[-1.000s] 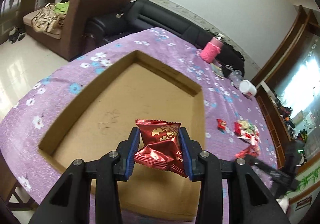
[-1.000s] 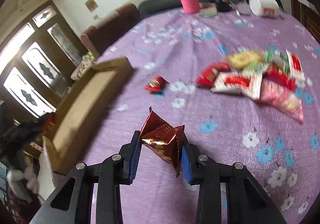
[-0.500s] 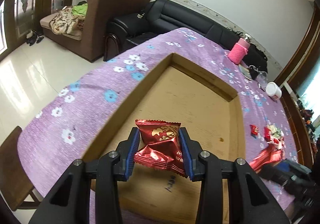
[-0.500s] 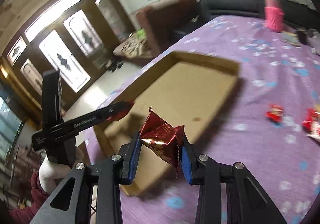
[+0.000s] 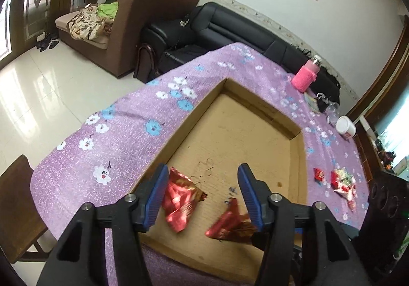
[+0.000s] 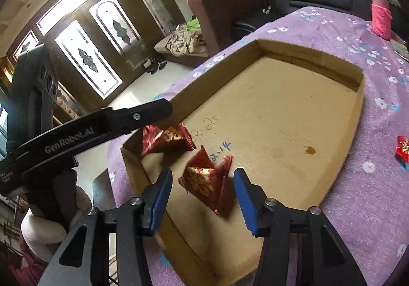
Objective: Organize snacks
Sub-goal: 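Carry the candy packets into the cardboard box and open both tools, then grasp the small red candy packet with the right tool while the left grasps another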
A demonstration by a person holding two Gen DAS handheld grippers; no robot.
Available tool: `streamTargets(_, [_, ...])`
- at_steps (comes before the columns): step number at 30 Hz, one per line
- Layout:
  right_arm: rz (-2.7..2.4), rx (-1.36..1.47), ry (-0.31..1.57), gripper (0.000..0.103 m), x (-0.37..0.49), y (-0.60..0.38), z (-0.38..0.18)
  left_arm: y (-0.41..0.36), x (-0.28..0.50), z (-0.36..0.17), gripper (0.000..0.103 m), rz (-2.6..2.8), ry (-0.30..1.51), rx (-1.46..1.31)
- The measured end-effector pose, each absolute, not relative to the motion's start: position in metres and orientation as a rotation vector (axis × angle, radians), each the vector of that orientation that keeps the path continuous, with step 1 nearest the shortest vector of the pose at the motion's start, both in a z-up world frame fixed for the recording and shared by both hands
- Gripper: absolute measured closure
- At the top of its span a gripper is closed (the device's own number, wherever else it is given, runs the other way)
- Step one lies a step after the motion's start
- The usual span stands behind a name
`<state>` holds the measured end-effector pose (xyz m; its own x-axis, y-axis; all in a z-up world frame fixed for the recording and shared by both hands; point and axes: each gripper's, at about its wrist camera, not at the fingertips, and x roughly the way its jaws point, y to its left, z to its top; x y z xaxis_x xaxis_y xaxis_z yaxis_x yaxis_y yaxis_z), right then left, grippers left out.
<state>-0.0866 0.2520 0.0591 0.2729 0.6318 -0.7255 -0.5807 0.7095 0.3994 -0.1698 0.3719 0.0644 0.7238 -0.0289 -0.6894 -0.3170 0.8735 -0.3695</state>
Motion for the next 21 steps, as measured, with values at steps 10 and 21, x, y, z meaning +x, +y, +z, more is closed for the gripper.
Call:
streamTargets(10, [0.534,0.225,0.88,0.049,-0.057,0.122,0.091,0.332,-0.196,0.102,0.042,0.052,0.644,-0.489])
streamTargets(21, [0.303,0.212,0.975,0.049,0.009,0.072,0.051,0.292,-0.192,0.103,0.041,-0.039,0.666,-0.444])
